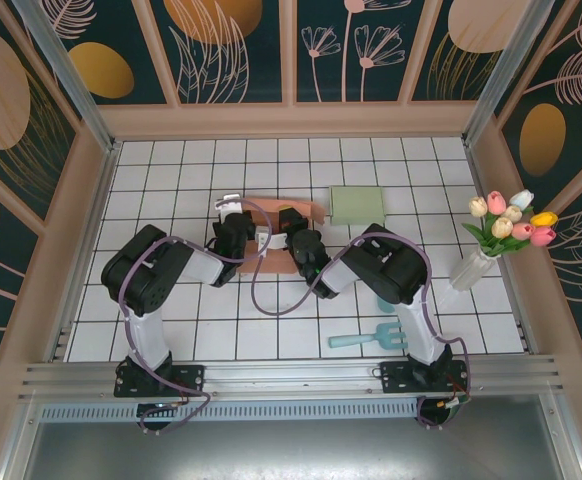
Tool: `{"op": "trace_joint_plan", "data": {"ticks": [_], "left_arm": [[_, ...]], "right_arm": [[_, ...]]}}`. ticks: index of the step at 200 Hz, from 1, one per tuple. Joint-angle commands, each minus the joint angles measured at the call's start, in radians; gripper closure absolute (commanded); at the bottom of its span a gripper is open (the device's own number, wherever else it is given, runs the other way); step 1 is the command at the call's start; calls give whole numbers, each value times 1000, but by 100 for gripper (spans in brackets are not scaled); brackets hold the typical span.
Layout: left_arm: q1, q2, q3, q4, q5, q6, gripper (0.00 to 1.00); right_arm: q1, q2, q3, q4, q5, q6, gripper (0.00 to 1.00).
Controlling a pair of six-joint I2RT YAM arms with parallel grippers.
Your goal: Fold the paper box
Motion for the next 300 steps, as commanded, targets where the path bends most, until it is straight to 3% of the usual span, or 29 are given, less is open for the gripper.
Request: {"op": "trace_joint_plan", "data": {"ticks": [1,25,58,66,88,99,132,159,193,229,277,289,300], "left_arm": [[26,5,4,-10,-67,-15,57],[31,26,68,-161,-86,-87,56],[31,68,101,-189,-68,-117,60],[32,65,103,-195,-74,-120,65],[31,91,158,-295,-128,-160,93],[31,110,197,-359,-158,-183,100],[31,107,205,-392,-187,-221,95],[31,90,171,-319,-122,-154,69],[31,-26,46,-187,-34,-100,58],[31,-92,-30,-136,9,-69,54],[34,57,77,-162,32,-46,54],[34,77,109,-192,4,-50,57],[34,80,123,-208,-22,-60,68]], "right_arm": [[23,52,-30,-200,-30,34,100],[25,48,-31,-200,-29,35,100],[33,37,-29,-213,-34,48,100],[36,38,-27,-214,-35,51,100],[41,41,-22,-216,-35,52,100],[43,41,-22,-218,-33,56,100],[44,34,-17,-230,-26,71,100],[44,35,-13,-239,-25,82,100],[41,48,-1,-250,-25,91,100],[41,49,4,-254,-24,92,100],[48,39,0,-258,-26,97,100],[50,39,1,-262,-26,98,100],[52,38,1,-263,-27,98,100]]}}
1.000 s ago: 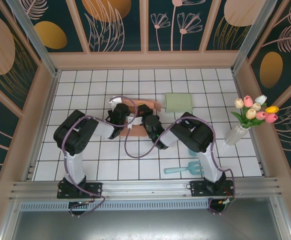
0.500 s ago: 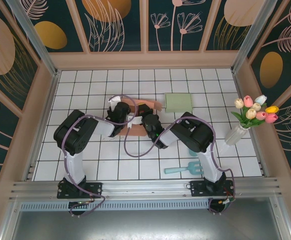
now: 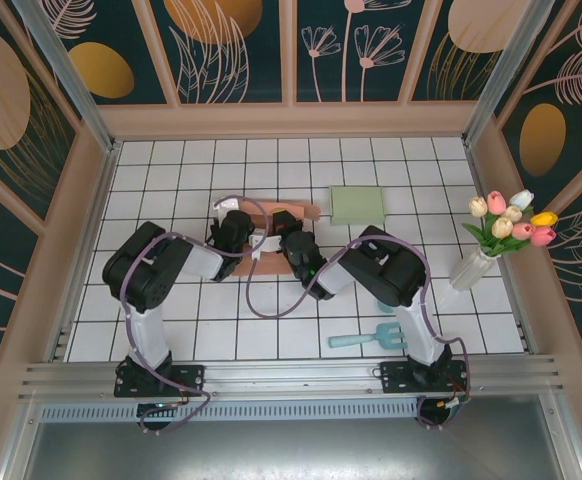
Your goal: Fold the paper box
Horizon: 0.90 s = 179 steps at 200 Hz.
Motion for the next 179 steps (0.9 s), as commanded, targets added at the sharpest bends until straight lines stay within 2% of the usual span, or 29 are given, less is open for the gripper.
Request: {"op": "trace_joint_plan", "data": {"ticks": [1,11,23,61,75,89,95,136,157,179], "left_arm": [[8,30,52,-33,-42,5,70],[8,35,68,-59,-63,-12,86],[8,45,80,-78,-82,-26,100],[8,49,96,-119,-113,-46,100],[8,44,88,-107,-92,-33,85],[8,17,63,-83,-58,-23,65],[8,-1,43,-68,-46,-22,61],[8,-159,-119,34,69,-15,48],[8,-227,-221,111,133,9,45],[8,-321,-316,152,108,31,45]], "right_arm": [[18,39,-26,-211,-26,42,100],[18,39,-27,-211,-26,43,100],[18,39,-25,-211,-25,42,100],[18,42,-21,-218,-24,47,100],[18,45,-16,-223,-20,52,100],[18,49,-8,-227,-13,57,100],[18,52,-6,-226,-13,57,100],[15,66,8,-224,-1,64,100],[16,65,11,-227,3,69,100],[17,61,10,-232,3,72,100]]}}
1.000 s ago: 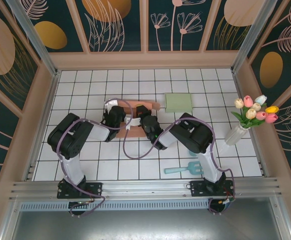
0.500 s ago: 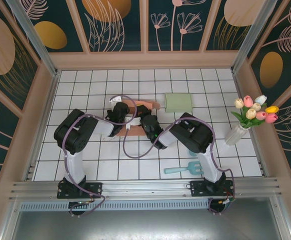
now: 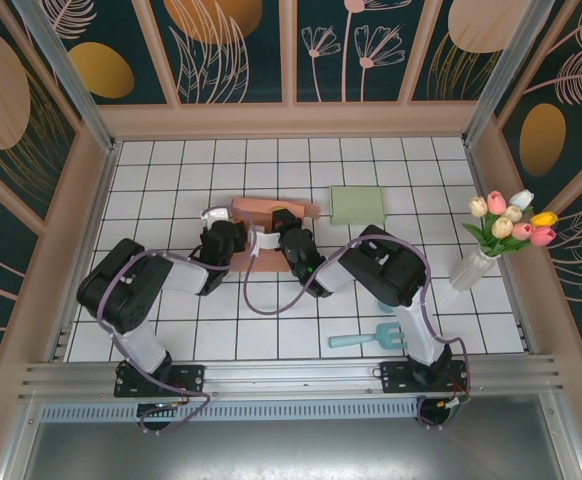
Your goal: Fold the paper box
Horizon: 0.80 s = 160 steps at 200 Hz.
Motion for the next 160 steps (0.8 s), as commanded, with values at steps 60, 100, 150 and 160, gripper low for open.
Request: {"op": "trace_joint_plan", "data": {"ticks": [60,100,150,160], "left_arm": [[20,-65,-84,106,27,43,45],[20,57,-44,177,4,75,46],[20,120,63,188,-12,101,48],[20,140,102,158,-13,106,49]], "right_arm": [[20,55,-18,-195,-23,42,100],[21,52,-20,-195,-26,41,100],[22,60,-16,-194,-31,41,100],[22,61,-16,-194,-34,41,100]]}}
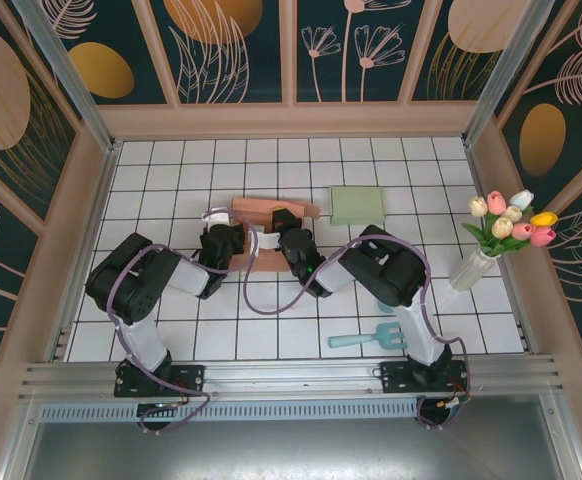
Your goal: Fold the paper box
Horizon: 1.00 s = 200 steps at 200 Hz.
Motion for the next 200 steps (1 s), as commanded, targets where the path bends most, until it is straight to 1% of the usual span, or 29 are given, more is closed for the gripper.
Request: {"op": "trace_joint_plan", "data": {"ticks": [1,11,17,25,37,45,66,91,117,136,151,168,178,200], "left_arm": [[5,38,86,25,-20,31,49],[6,63,128,-6,-19,34,50],[5,79,148,-19,-21,34,53],[5,96,170,-36,-35,31,61],[5,111,187,-50,-49,28,79],[5,109,186,-49,-53,27,88],[4,107,171,-24,-52,38,96],[2,106,152,8,-42,49,99],[3,105,132,46,-20,65,99],[2,104,124,64,-12,71,99],[2,107,120,73,-7,77,99],[2,110,122,76,-3,84,100],[2,111,121,80,1,86,100],[2,108,103,112,6,87,100]], "right_arm": [[22,61,-17,-192,-35,37,100],[22,63,-17,-191,-34,36,100],[22,62,-19,-190,-34,36,100],[22,61,-19,-189,-35,33,100],[23,58,-21,-186,-33,35,100],[23,58,-20,-185,-32,36,100],[23,45,-20,-191,-48,69,100],[22,-11,-17,-240,-86,162,98],[18,-67,-23,-246,-96,235,84],[5,-107,-39,-249,-99,296,80],[-10,-145,-89,-213,-116,337,76],[-16,-213,-172,-142,-124,391,69],[-16,-268,-213,-135,-131,440,67],[-20,-405,-284,-191,-139,593,66]]}}
